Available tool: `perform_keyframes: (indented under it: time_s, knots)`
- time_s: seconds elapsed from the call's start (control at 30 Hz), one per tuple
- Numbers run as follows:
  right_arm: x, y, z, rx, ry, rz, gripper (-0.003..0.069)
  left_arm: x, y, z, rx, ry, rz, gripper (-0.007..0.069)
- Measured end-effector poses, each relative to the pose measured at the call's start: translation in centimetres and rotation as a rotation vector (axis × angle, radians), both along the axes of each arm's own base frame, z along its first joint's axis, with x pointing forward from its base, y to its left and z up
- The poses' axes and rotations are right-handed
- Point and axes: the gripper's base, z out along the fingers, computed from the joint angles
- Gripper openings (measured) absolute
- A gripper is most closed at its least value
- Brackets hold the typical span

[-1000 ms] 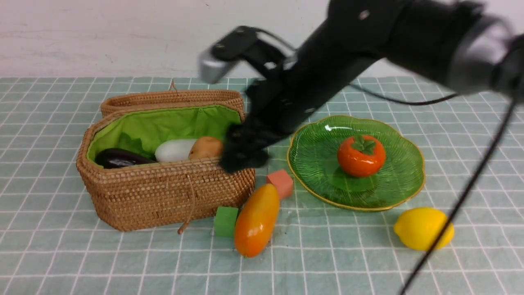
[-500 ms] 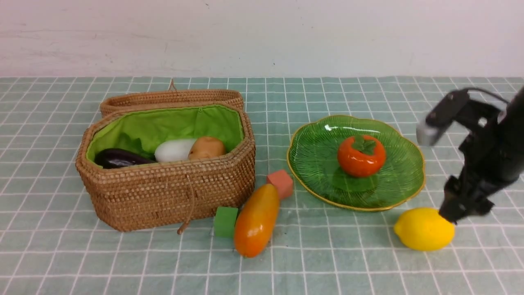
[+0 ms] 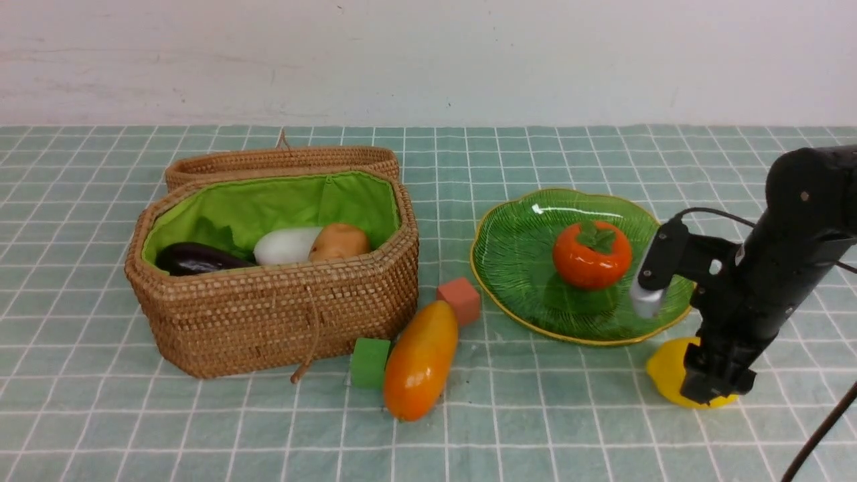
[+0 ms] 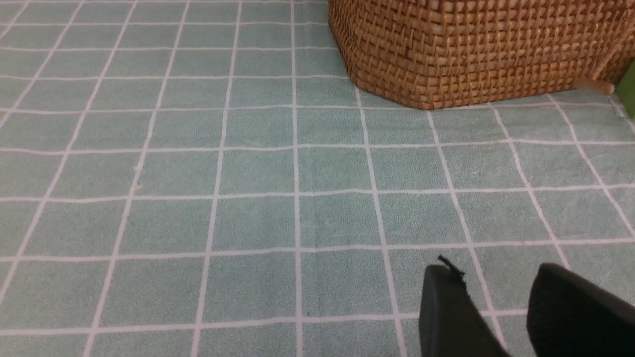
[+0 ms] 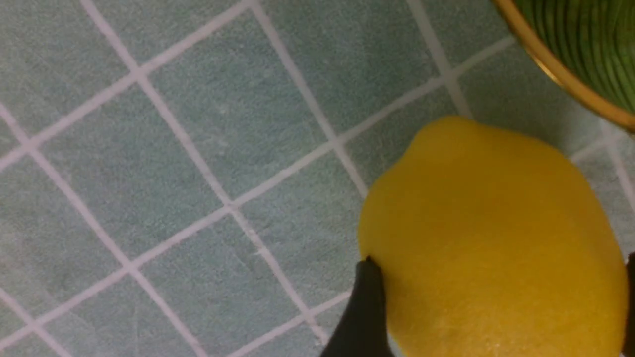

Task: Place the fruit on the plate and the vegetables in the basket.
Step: Use the right arm to grab a lemon and put it into the right plate

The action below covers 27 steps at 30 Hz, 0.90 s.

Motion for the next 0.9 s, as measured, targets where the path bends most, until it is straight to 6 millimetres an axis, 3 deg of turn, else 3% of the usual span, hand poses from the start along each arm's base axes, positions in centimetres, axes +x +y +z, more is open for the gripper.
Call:
perform_keyframes:
  time_s: [0.3, 0.43, 0.57, 0.6, 0.63, 0.67, 0.7, 0.8, 0.9]
  knots:
    - [-0.7, 0.3, 1.2, 0.029, 0.081, 0.008, 0.0576, 0.0, 0.0, 0.0, 0.0, 0.0, 0.0, 0.0239]
    - [-1.3, 0.9, 4.8, 0.098, 0.12, 0.065, 0.0569, 0.0, 0.0, 0.0, 0.0, 0.0, 0.0, 0.0239]
    - [-0.4, 1.5, 8.4, 0.152, 0.036, 0.086, 0.0538, 0.0, 0.0, 0.0, 0.0, 0.0, 0.0, 0.0239]
    - [0.0, 1.6, 9.0, 0.162, -0.001, 0.083, 0.0477, 0.0, 0.0, 0.0, 0.0, 0.0, 0.0, 0.0239]
    - [0.1, 1.6, 9.0, 0.163, -0.006, 0.082, 0.046, 0.0, 0.0, 0.0, 0.0, 0.0, 0.0, 0.0239]
    - [0.7, 1.7, 9.6, 0.175, -0.067, 0.073, 0.0327, 0.0, 0.0, 0.0, 0.0, 0.0, 0.0, 0.0239]
    - [1.6, 1.8, 10.0, 0.196, -0.159, 0.034, 0.0141, 0.0, 0.0, 0.0, 0.0, 0.0, 0.0, 0.0239]
    - [3.6, 1.9, 9.6, 0.233, -0.292, -0.067, 0.0023, 0.0, 0.0, 0.0, 0.0, 0.0, 0.0, 0.0239]
    - [5.3, 2.1, 7.9, 0.263, -0.322, -0.168, 0.0033, 0.0, 0.0, 0.0, 0.0, 0.0, 0.0, 0.0239]
